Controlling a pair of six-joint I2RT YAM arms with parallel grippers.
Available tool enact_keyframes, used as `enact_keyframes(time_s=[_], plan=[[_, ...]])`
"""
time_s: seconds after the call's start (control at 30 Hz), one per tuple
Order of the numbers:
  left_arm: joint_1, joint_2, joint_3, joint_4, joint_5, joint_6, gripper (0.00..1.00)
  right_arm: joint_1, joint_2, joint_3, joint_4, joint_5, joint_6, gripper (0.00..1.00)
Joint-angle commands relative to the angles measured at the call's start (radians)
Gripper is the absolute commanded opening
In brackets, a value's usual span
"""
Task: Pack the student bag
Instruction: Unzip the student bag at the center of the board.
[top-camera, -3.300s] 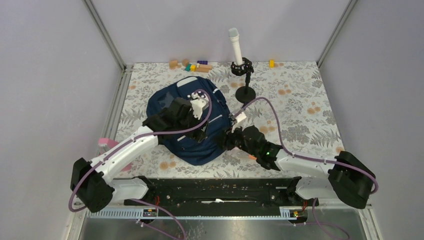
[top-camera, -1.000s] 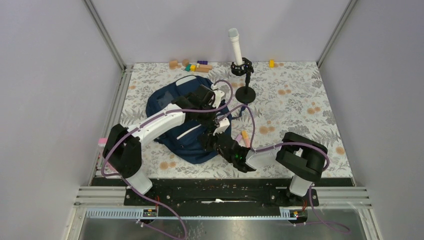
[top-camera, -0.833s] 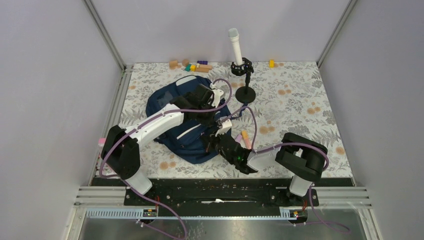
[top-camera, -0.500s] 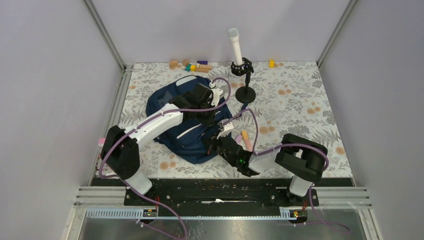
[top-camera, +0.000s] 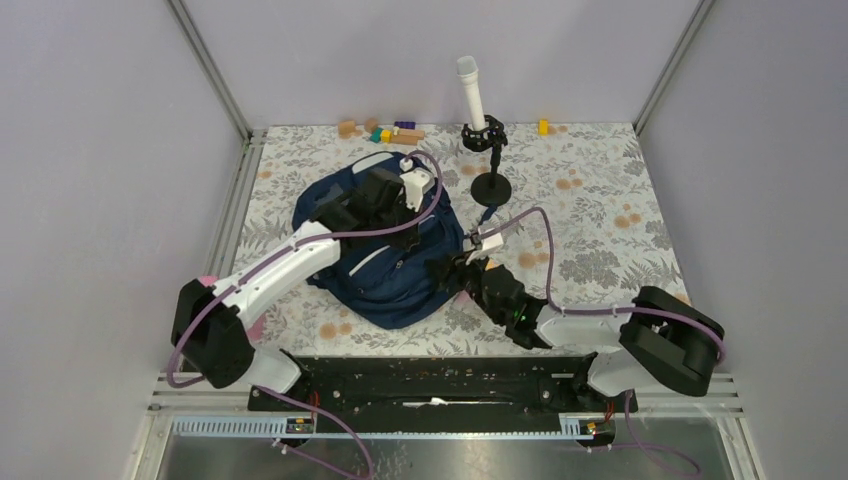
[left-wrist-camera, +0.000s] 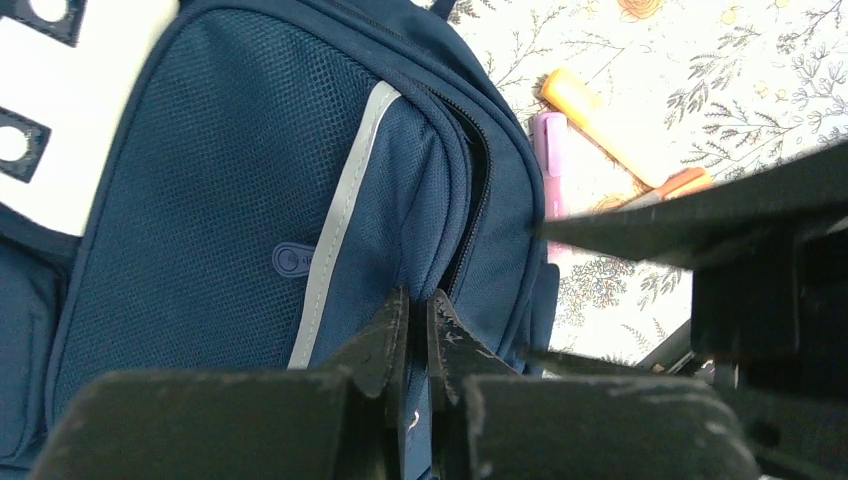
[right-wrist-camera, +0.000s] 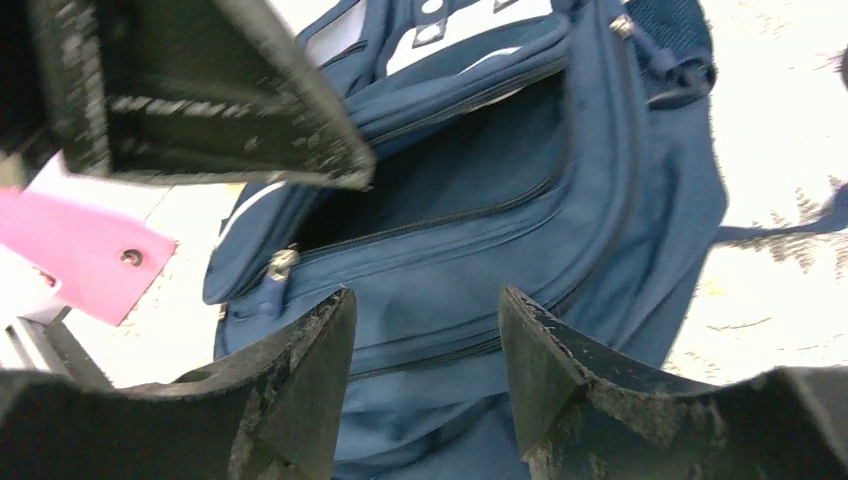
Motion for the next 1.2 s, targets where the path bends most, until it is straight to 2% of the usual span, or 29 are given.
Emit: enact_keyframes(time_s=[0.0, 0.2, 0.53, 0.8, 0.9, 1.1, 1.13, 1.17], plan=[[-0.006, -0.127, -0.023, 0.125, 0.022, -0.023, 0.0, -0.097, -0.073, 0.073, -0.207, -0.118, -0.024, 0.62], [-0.006, -0.181, -0.06, 0.14, 0.018, -0.038, 0.0, -0.141, -0.067, 0.158, -0.281, -0.157, -0.004, 0.64], [-0.006, -0.203, -0.061, 0.137, 0.017, -0.033, 0.0, -0.148, 0.118, 0.289, -0.297, -0.166, 0.04, 0.63], [-0.006, -0.231, 0.028, 0.096, -0.137, 0.064, 0.0, -0.148, 0.188, 0.243, -0.329, -0.043, 0.097, 0.56], [-0.005, -0.232, 0.06, 0.084, -0.189, 0.101, 0.0, -0.148, 0.212, 0.252, -0.357, -0.035, 0.088, 0.47], [-0.006, -0.24, 0.081, 0.077, -0.236, 0.139, 0.0, -0.149, 0.232, 0.262, -0.373, -0.014, 0.088, 0.05], [-0.005, -0.241, 0.077, 0.071, -0.237, 0.142, 0.0, -0.15, 0.228, 0.265, -0.381, -0.006, 0.088, 0.0], [-0.005, -0.241, 0.073, 0.064, -0.238, 0.147, 0.0, -0.152, 0.224, 0.266, -0.389, -0.001, 0.086, 0.0]])
